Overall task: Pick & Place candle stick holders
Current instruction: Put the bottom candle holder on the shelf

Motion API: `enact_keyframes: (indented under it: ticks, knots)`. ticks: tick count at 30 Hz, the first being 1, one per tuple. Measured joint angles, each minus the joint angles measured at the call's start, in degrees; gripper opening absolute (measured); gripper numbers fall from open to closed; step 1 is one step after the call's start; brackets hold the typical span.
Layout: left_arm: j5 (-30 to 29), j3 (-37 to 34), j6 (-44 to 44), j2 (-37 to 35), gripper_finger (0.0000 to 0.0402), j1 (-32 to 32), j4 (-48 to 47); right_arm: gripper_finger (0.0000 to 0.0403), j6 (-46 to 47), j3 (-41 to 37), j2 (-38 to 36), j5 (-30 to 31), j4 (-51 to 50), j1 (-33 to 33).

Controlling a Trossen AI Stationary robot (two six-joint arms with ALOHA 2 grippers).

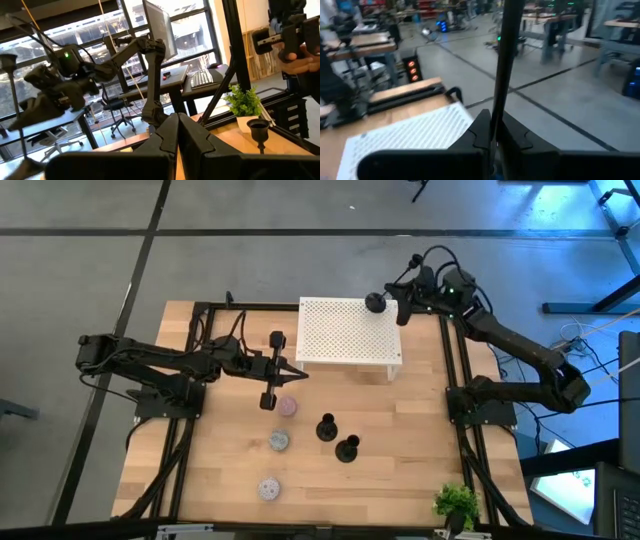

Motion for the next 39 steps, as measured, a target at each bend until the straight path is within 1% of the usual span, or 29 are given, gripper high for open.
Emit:
enact_keyframes:
  ticks: [3, 6, 9, 11, 20, 27, 31, 39]
  knots:
    - [-0.06, 0.00, 0.04, 0.02, 0.0004, 0.00, -0.63, 0.0014, -0.27, 2.36, -0.30, 1.03, -6.25, -0.09]
    - [-0.17, 0.00, 0.04, 0.83, 0.0004, 0.02, -0.63, 0.0014, -1.49, 4.94, -0.26, 4.62, -13.17, 0.52]
    - [-0.26, 0.00, 0.04, 1.57, 0.0004, 0.33, -0.29, 0.0014, -1.59, 5.45, -0.27, 9.72, -15.36, 1.48]
    - [-0.28, 0.00, -0.27, 2.00, 0.0004, 0.62, -0.29, 0.0014, -1.59, 5.44, -0.23, 11.16, -15.28, 1.55]
    - [-0.26, 0.00, -1.55, 2.62, 0.0004, 0.86, 2.04, 0.0014, -0.48, 5.46, 2.34, 11.10, -15.70, 1.58]
    - [-0.24, 0.00, -1.47, 2.62, 0.0004, 0.76, 2.06, 0.0014, -0.50, 5.46, 2.39, 10.27, -17.10, 1.58]
    - [-0.24, 0.00, -1.04, 2.62, 0.0004, 0.76, 2.04, 0.0014, -2.65, 5.46, 2.39, 7.64, -18.27, 1.61]
    - [-0.21, 0.00, -0.02, 2.62, 0.0004, 0.76, 2.04, 0.0014, -5.68, 5.46, 2.39, 7.60, -18.36, 2.78]
